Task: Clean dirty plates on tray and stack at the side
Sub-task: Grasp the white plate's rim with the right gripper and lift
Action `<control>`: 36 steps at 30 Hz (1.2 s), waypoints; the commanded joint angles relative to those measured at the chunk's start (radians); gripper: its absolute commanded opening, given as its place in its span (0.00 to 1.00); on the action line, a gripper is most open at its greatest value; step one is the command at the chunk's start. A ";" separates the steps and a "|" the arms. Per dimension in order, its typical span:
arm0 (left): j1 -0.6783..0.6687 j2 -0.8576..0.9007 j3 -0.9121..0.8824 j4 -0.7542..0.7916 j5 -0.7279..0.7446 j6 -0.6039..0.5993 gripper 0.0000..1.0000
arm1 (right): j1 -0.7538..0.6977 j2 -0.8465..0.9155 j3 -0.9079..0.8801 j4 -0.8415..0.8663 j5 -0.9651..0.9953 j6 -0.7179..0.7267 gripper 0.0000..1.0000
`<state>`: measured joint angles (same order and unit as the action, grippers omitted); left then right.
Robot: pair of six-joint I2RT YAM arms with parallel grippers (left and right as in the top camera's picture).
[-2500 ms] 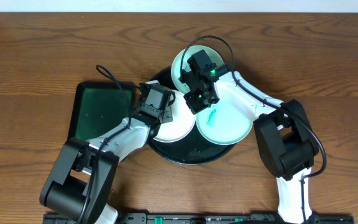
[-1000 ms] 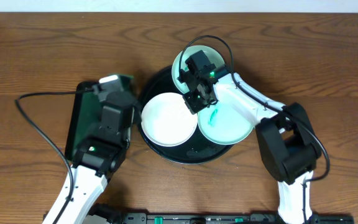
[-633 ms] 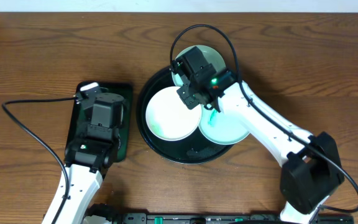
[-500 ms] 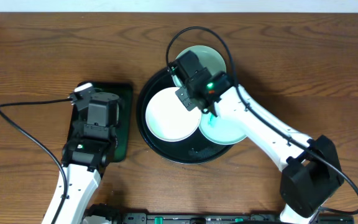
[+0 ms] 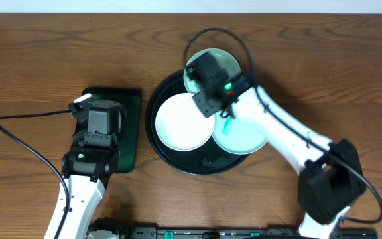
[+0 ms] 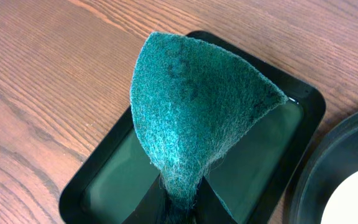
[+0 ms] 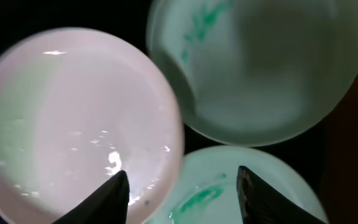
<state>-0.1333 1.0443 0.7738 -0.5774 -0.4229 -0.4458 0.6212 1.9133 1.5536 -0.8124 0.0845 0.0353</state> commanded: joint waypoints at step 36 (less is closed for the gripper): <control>0.004 0.021 0.000 0.014 0.045 -0.012 0.07 | -0.130 0.226 0.003 0.094 -0.428 -0.003 0.01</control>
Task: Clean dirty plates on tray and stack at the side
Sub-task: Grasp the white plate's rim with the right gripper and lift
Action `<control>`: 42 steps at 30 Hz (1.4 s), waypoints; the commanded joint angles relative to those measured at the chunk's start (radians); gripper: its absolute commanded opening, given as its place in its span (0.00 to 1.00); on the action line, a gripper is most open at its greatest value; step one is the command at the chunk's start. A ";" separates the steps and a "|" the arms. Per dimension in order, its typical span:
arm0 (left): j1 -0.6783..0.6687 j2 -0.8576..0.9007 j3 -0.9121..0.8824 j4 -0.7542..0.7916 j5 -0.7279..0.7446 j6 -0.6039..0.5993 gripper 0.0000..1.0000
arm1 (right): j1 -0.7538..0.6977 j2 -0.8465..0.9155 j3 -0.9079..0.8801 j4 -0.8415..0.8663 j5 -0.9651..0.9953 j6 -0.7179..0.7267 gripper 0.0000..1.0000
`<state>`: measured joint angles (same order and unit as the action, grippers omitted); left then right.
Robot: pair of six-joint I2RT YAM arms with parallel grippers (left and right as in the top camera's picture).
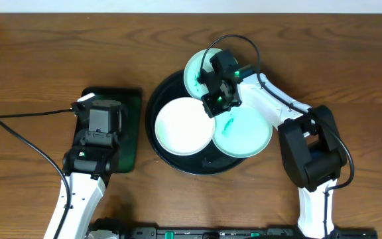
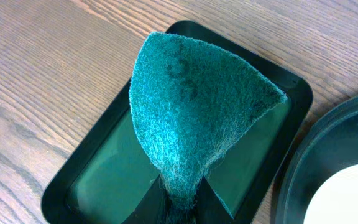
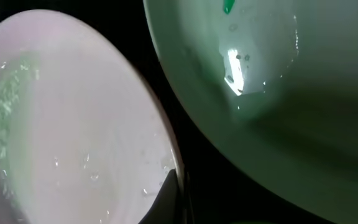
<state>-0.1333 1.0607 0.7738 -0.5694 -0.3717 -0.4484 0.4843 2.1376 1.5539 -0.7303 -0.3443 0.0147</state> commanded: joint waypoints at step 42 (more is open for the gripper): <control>0.004 0.005 0.000 0.012 -0.006 -0.009 0.08 | 0.520 -0.335 0.005 0.187 1.503 -0.533 0.01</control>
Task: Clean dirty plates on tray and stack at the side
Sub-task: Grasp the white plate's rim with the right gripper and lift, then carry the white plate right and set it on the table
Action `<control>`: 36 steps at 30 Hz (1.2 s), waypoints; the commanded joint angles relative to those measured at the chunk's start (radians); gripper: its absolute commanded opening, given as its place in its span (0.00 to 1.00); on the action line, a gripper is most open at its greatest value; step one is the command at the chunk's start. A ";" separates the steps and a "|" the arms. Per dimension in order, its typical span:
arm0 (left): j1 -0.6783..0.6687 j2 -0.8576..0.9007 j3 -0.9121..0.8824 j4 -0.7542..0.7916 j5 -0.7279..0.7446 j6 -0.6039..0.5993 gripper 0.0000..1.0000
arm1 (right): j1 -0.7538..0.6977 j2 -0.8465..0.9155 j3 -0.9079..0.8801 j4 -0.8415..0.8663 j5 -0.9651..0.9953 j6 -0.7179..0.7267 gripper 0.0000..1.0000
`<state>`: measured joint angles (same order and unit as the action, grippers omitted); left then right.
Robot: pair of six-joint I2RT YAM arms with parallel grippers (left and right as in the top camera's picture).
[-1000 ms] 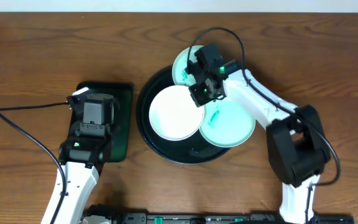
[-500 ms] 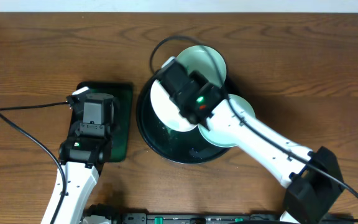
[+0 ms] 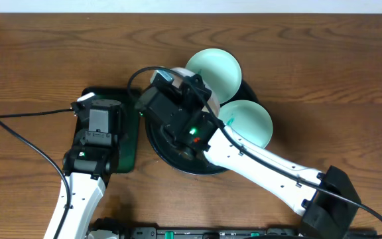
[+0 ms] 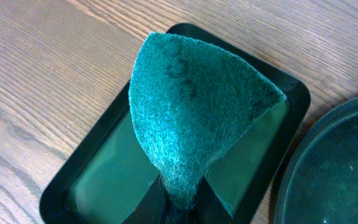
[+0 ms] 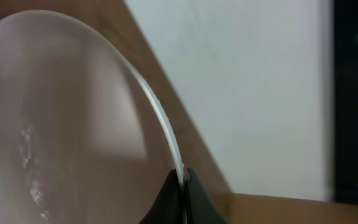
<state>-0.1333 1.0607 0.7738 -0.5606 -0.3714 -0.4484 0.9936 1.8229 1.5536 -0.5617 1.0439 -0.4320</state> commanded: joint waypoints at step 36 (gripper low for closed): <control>0.004 0.006 0.000 0.004 -0.002 -0.010 0.08 | -1.152 0.084 0.003 -0.122 -1.463 0.655 0.01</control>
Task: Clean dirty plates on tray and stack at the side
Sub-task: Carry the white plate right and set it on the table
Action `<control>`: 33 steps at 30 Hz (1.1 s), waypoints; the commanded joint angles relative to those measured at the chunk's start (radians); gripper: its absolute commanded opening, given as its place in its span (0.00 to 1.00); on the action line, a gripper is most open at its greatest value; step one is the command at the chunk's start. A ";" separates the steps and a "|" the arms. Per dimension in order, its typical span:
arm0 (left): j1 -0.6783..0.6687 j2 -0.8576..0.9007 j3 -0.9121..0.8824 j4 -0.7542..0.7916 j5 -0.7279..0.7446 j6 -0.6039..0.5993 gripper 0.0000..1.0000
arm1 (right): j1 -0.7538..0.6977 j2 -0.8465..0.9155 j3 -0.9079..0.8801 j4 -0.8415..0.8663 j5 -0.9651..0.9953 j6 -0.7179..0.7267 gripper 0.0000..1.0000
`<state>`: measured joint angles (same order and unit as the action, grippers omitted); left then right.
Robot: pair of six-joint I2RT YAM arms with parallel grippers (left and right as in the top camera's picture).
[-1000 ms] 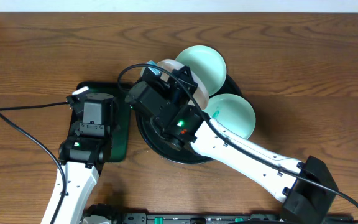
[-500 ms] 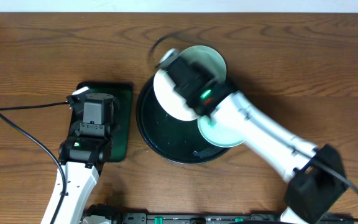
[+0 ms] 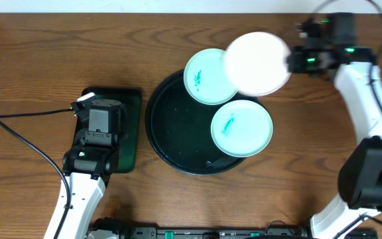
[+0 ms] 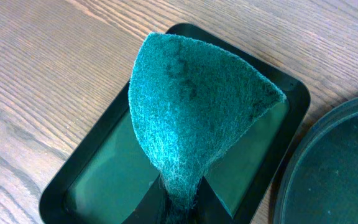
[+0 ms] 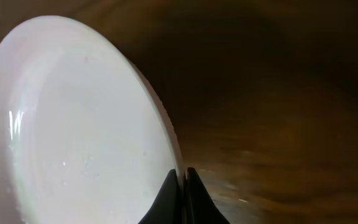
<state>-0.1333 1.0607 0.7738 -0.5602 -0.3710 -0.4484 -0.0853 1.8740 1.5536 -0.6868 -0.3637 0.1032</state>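
My right gripper (image 3: pixel 292 61) is shut on the rim of a white plate (image 3: pixel 256 64), holding it in the air over the tray's far right edge; in the right wrist view the plate (image 5: pixel 73 118) fills the left side with the fingers (image 5: pixel 182 186) pinching its edge. Two pale green plates with green smears sit on the round black tray (image 3: pixel 171 133): one at the back (image 3: pixel 204 76), one at the right (image 3: pixel 241 127). My left gripper (image 4: pixel 179 205) is shut on a teal scouring pad (image 4: pixel 194 106) above a small black rectangular tray (image 4: pixel 92 180).
The rectangular tray (image 3: pixel 131 133) lies on the wooden table left of the round tray. A black cable (image 3: pixel 25 136) runs across the table at the left. Bare wood (image 3: pixel 323 133) lies to the right of the round tray.
The right arm, which reached across the round tray's left side with the white plate, now holds that plate at the table's back right. The left arm has not moved.
The right gripper hovered open over the three plates on the round tray, then was shut on the white plate's rim. Then it held the plate lifted over the tray's left part, and now at the back right. The left gripper kept holding the pad.
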 commanded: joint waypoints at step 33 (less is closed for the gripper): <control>0.004 0.006 0.000 0.005 -0.003 -0.010 0.08 | -0.039 0.023 0.003 -0.062 -0.084 0.014 0.76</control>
<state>-0.1333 1.0607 0.7738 -0.5602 -0.3679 -0.4484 -0.1955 1.9705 1.5536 -0.7437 -0.4053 0.1513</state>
